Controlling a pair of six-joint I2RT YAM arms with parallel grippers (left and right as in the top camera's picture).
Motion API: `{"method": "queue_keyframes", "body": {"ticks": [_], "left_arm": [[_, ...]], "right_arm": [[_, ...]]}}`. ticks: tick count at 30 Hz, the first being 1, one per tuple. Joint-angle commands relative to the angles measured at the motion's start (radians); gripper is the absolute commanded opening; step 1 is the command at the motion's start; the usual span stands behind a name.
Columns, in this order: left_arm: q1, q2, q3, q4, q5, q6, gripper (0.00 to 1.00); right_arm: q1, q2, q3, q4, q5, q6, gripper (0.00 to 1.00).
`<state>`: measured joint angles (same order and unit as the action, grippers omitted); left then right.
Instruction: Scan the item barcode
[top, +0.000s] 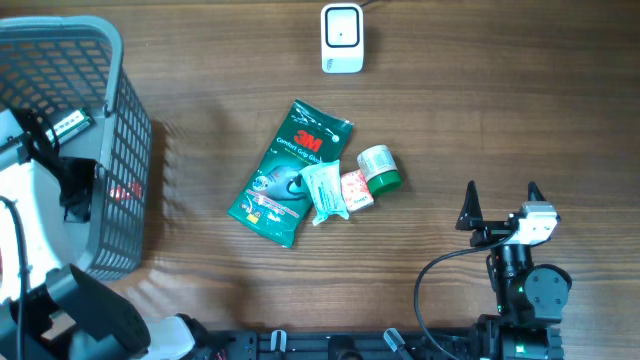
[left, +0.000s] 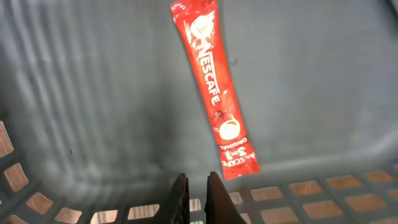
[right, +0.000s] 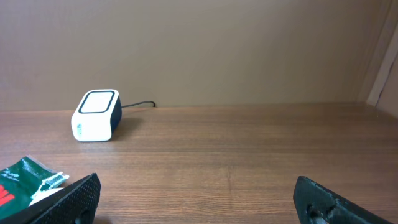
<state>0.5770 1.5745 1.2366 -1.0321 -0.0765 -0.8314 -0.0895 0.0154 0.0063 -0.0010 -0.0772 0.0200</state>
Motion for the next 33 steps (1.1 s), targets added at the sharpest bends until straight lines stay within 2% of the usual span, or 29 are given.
{"method": "queue_keyframes", "body": {"ticks": [1, 10, 21, 26, 27, 28, 29, 30, 31, 32, 33], "left_arm": [[-0.003, -0.052, -0.008, 0.029, 0.005, 0.016, 0.04], [-0.003, -0.055, -0.008, 0.059, 0.005, -0.021, 0.04], [-0.003, -0.056, -0.008, 0.009, 0.005, -0.013, 0.04], [-0.003, -0.12, -0.008, 0.066, -0.024, 0.042, 0.04], [-0.002, -0.122, -0.008, 0.08, -0.04, 0.036, 0.18], [-0.002, -0.116, -0.008, 0.086, -0.05, 0.023, 0.5], [-0.002, -0.103, -0.008, 0.09, -0.056, 0.006, 0.66], [0.0, -0.079, -0.008, 0.106, -0.056, 0.005, 0.75], [0.002, -0.053, -0.008, 0.12, -0.057, 0.005, 0.76], [0.004, -0.023, -0.008, 0.129, -0.057, 0.005, 0.72], [0.008, 0.024, -0.008, 0.141, -0.057, 0.005, 0.56]], "right_arm": [[0.002, -0.008, -0.001, 0.002, 0.01, -0.018, 1.0], [0.002, -0.008, -0.001, 0.002, 0.01, -0.017, 1.0], [0.002, -0.008, -0.001, 0.002, 0.01, -0.018, 1.0], [0.002, -0.008, -0.001, 0.002, 0.01, -0.018, 1.0], [0.002, -0.008, -0.001, 0.002, 0.01, -0.018, 1.0], [0.002, -0.008, -0.001, 0.002, 0.01, -0.018, 1.0], [0.002, -0.008, -0.001, 0.002, 0.01, -0.017, 1.0], [0.002, -0.008, -0.001, 0.002, 0.01, -0.018, 1.0], [0.002, -0.008, -0.001, 0.002, 0.01, -0.017, 1.0], [0.002, -0.008, -0.001, 0.002, 0.01, -0.018, 1.0], [0.002, -0.008, -0.001, 0.002, 0.01, -0.017, 1.0]]}}
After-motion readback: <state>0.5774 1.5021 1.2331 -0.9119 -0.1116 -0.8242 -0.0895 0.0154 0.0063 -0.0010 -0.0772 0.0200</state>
